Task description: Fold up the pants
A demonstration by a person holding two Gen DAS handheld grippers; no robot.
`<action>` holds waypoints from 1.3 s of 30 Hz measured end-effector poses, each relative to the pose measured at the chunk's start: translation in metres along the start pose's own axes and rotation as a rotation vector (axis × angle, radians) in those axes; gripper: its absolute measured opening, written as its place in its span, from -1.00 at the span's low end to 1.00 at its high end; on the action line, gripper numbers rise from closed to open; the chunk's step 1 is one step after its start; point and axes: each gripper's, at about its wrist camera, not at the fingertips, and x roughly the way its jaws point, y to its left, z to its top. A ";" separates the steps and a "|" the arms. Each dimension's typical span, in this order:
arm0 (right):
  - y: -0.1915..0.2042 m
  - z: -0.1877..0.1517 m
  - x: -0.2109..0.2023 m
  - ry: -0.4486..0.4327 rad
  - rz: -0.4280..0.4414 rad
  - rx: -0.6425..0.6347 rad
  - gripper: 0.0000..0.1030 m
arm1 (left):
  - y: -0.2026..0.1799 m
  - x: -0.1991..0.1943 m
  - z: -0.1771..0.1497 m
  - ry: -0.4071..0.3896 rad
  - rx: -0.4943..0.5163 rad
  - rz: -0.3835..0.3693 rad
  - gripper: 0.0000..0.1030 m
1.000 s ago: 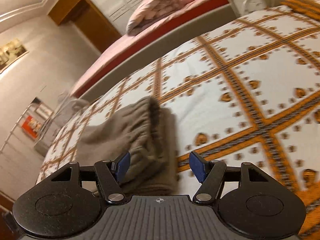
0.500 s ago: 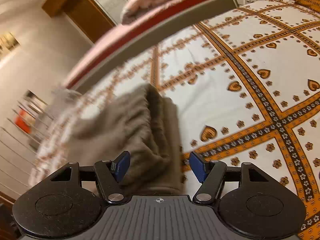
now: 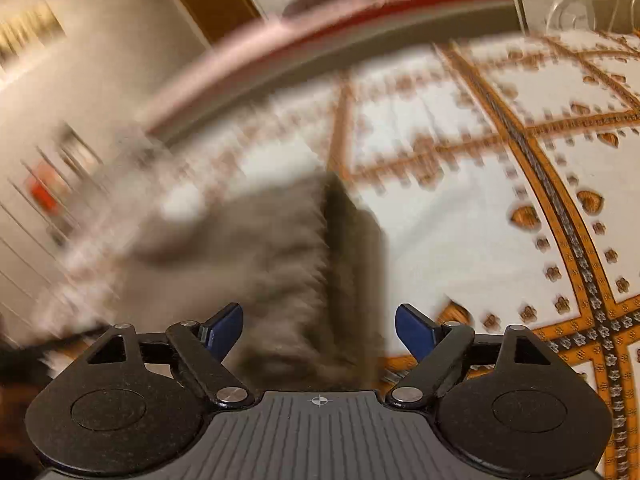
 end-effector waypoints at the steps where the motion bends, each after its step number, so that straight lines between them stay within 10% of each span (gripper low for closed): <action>1: -0.009 -0.001 0.011 0.047 -0.018 0.030 0.98 | -0.001 0.004 -0.001 0.013 0.003 0.008 0.89; 5: -0.022 0.003 0.008 0.070 0.053 0.082 1.00 | -0.006 -0.005 0.003 -0.020 0.062 0.018 0.85; 23: -0.064 0.015 0.031 0.102 0.404 0.226 1.00 | 0.011 0.041 0.025 0.048 0.080 -0.376 0.71; 28: -0.048 0.017 0.048 0.119 0.476 0.208 0.90 | -0.009 0.053 0.024 0.082 0.085 -0.476 0.37; 32: -0.045 0.022 0.062 0.142 0.444 0.244 0.15 | -0.018 0.063 0.027 0.084 0.046 -0.478 0.29; 36: -0.037 0.030 0.058 0.117 0.462 0.189 -0.02 | -0.011 0.061 0.033 0.044 -0.021 -0.482 -0.38; 39: -0.028 0.045 0.048 0.052 0.498 0.154 -0.05 | -0.008 0.058 0.047 0.001 -0.047 -0.518 -0.47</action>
